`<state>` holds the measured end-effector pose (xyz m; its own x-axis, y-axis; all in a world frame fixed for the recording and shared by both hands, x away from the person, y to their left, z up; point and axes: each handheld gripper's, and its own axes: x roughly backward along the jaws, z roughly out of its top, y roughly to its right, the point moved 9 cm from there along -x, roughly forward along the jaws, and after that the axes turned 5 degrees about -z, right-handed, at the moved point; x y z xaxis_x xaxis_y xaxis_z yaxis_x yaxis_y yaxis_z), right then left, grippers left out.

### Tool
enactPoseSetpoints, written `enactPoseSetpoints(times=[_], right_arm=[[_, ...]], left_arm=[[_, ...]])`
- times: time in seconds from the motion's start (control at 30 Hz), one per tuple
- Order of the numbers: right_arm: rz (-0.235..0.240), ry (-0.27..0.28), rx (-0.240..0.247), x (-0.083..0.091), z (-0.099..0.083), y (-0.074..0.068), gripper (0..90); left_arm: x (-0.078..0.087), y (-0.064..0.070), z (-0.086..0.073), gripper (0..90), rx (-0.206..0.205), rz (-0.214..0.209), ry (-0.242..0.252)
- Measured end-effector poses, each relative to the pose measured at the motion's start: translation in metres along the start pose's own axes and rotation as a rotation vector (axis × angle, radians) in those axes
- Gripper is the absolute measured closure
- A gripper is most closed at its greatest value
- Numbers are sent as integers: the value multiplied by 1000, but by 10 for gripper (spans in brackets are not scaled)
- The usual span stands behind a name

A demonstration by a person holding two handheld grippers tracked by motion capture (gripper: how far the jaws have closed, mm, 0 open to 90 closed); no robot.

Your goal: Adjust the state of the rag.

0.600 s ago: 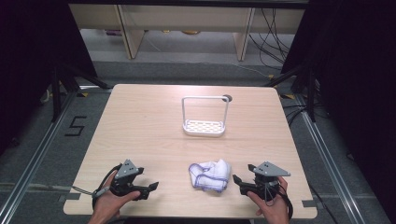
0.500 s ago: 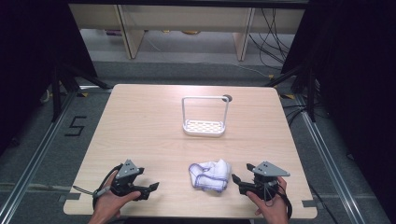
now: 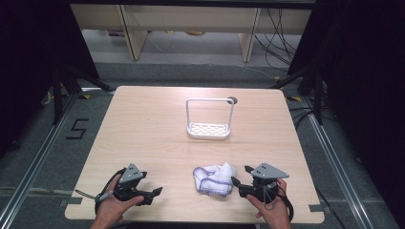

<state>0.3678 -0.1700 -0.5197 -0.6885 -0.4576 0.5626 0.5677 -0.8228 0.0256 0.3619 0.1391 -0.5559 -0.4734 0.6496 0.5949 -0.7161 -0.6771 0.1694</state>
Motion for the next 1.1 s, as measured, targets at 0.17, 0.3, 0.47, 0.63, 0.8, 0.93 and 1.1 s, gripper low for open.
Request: enactPoseSetpoints(times=[0.17, 0.3, 0.47, 0.63, 0.8, 0.93, 1.1], right_arm=[[38, 11, 46, -7, 12, -7, 342], [92, -2, 104, -14, 21, -26, 397], [128, -10, 194, -22, 29, -43, 471], [173, -78, 255, -41, 28, -56, 570], [193, -124, 295, -56, 23, -61, 630], [204, -129, 310, -67, 23, -64, 665], [213, -154, 356, -73, 17, -66, 883]], left_arm=[[1, -1, -2, 155, -10, 7, -20], [1, -2, -2, 153, -7, 16, -20], [0, -2, -3, 153, -9, 15, -24], [0, -3, -2, 152, -7, 17, -18], [0, -4, -2, 151, -5, 20, -17], [1, -5, -3, 152, -18, 23, -26], [0, -4, -3, 153, -12, 20, -22]])
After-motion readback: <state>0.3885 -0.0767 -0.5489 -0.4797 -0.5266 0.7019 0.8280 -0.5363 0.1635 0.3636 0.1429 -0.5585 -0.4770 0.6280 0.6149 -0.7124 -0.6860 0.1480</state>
